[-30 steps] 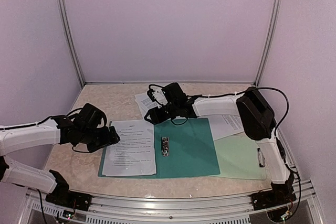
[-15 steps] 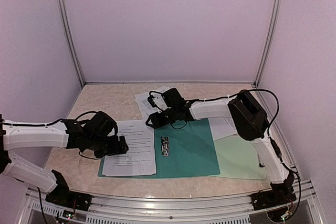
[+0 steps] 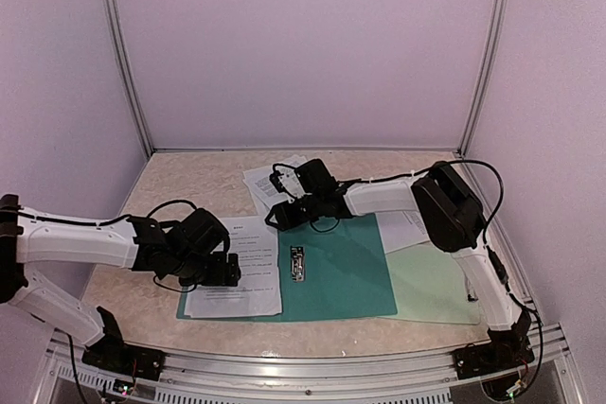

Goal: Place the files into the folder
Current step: Adjust the form pockets on the folder.

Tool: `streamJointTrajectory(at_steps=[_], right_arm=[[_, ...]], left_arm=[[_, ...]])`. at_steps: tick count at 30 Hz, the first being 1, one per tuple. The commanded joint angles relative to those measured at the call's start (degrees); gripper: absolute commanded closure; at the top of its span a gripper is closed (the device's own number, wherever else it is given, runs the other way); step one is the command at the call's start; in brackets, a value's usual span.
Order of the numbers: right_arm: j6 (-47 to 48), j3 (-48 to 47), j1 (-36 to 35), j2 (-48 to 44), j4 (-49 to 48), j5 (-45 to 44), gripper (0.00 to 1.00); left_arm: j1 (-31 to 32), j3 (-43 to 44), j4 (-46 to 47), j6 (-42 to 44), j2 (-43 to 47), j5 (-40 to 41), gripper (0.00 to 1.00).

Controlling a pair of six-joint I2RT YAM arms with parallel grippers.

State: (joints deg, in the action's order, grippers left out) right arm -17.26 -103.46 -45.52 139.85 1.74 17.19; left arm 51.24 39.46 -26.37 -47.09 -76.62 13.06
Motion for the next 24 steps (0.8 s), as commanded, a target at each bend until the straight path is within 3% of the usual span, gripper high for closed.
streamJointTrajectory(at_steps=[1,7,18,24], right_arm=[[-0.19,-0.26,0.95,1.34,1.03,0.12,0.52],[-0.93,1.33,0.94,1.53,-0.8,2.27,0.65],[-1.81,-0.09,0.83,3.38,-0.95,3.39,0.74],[-2.14,0.83,0.88,2.9,-0.97,2.47,0.91]], left_arm=[[1.08,2.15,-1.66,0.95,-2.17,2.26,0.1],[1.58,2.7,-2.16,0.66,-3.59,3.2,0.11],[1.74,2.36,-2.3,0.68,-3.95,2.79,0.11],[2.76,0.78,-2.02,1.03,-4.28,2.07,0.11]])
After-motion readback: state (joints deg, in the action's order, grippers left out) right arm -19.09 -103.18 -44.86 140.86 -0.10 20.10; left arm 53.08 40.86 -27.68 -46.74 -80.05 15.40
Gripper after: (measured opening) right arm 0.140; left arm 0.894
